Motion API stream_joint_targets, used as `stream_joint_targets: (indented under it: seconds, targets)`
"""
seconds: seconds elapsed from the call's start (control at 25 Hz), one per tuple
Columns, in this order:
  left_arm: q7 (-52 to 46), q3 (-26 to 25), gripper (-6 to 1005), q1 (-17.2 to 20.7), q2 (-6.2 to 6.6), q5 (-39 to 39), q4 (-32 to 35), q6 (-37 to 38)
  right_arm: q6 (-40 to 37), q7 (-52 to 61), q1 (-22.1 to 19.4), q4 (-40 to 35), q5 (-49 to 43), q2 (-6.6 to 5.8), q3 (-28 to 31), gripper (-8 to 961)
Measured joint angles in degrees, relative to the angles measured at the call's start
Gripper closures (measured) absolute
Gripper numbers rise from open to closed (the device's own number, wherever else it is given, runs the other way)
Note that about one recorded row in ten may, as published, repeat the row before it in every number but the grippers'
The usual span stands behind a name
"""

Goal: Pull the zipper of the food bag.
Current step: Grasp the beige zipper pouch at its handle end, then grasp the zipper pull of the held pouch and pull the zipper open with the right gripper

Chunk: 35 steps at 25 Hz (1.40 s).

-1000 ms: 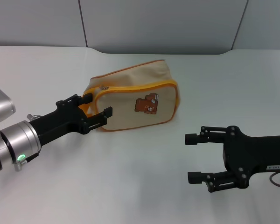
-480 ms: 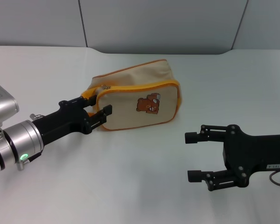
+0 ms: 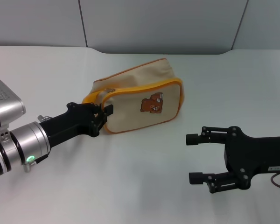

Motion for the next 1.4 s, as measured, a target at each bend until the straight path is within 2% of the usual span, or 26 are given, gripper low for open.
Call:
stream_joint_targets:
  seconds: [0.12,0.16,0.28,0.36,0.4,0.44,0.48,0.52,0.56,0.6,0.68,0.72,0.76,0.8,0.92,0.96,1.04,1.12,1.16,1.4]
  targets:
    - [0.0,0.9,869,0.1,0.04,0.1,-0.1,2.3,0.0,0.0,-0.3,0.0,0.1,0.03,0.1,139]
    - [-0.2,2.6,911,0.5,0.23,0.1,-0.1,4.7,-0.1,0.0,-0.4,0.0,0.2,0.04,0.3,139]
    - [-0.8,4.4,918,1.0,0.44,0.1,0.2,7.0,-0.1,0.0,-0.5,0.0,0.3,0.05,0.8,138]
    - [-2.3,7.9,921,3.4,1.19,0.1,2.2,13.4,-0.6,-0.3,-0.9,-0.3,0.3,0.07,2.4,138]
    - [-2.3,7.9,921,3.4,1.19,0.1,2.2,13.4,-0.6,-0.3,-0.9,-0.3,0.3,0.07,2.4,138]
    - [-3.6,9.4,921,5.4,2.04,0.2,3.9,17.8,-1.1,-0.7,-0.9,-0.3,0.4,0.08,3.3,138]
    - [-3.6,9.4,921,5.4,2.04,0.2,3.9,17.8,-1.7,-1.2,-1.0,-0.2,0.4,0.08,4.2,138]
    - [-4.9,10.2,921,7.3,3.52,0.2,5.1,22.5,-2.6,-1.9,-1.0,-0.1,0.4,0.08,5.2,138]
    - [-5.3,10.3,921,8.2,4.30,0.3,5.6,24.3,-4.0,-3.2,-1.1,0.0,0.5,0.15,7.3,138]
    - [-5.3,10.3,921,8.2,4.30,0.3,5.6,24.3,-4.0,-3.2,-1.1,0.0,0.5,0.15,7.3,138]
    - [-6.2,10.4,922,9.5,6.20,0.5,6.6,28.6,-4.5,-4.5,-1.0,0.0,0.7,0.51,9.3,138]
    - [-6.5,10.4,922,10.0,6.91,0.7,7.1,30.1,-3.9,-6.4,-0.6,0.3,1.2,1.35,10.3,138]
    - [-6.9,10.4,922,10.3,8.36,1.1,7.8,32.5,-3.4,-7.4,-0.3,0.5,1.5,1.81,10.3,138]
    - [-6.9,10.4,922,10.3,8.36,1.1,7.8,32.5,-3.4,-7.4,-0.3,0.5,1.5,1.81,10.3,138]
    - [-7.9,10.3,922,9.4,9.34,1.4,8.3,33.2,-1.1,-11.9,1.3,2.6,1.8,2.81,10.0,138]
    - [-8.5,10.4,923,8.5,9.26,2.3,9.2,33.2,0.7,-17.4,2.7,6.2,2.3,3.01,10.0,138]
    - [-8.7,10.4,924,8.1,9.09,2.9,9.7,33.1,1.3,-20.0,3.2,7.5,2.5,3.01,10.0,138]
    - [-9.2,10.5,925,7.0,8.69,4.6,10.7,33.1,3.0,-27.3,4.5,11.1,2.6,3.04,10.2,138]
    - [-9.6,10.5,926,5.7,8.45,5.9,11.2,33.1,5.8,-34.7,5.9,14.6,3.0,3.13,10.4,138]
    - [-9.5,10.5,929,4.2,8.22,6.4,11.5,33.5,13.8,-47.9,9.0,22.3,5.0,3.18,10.5,138]
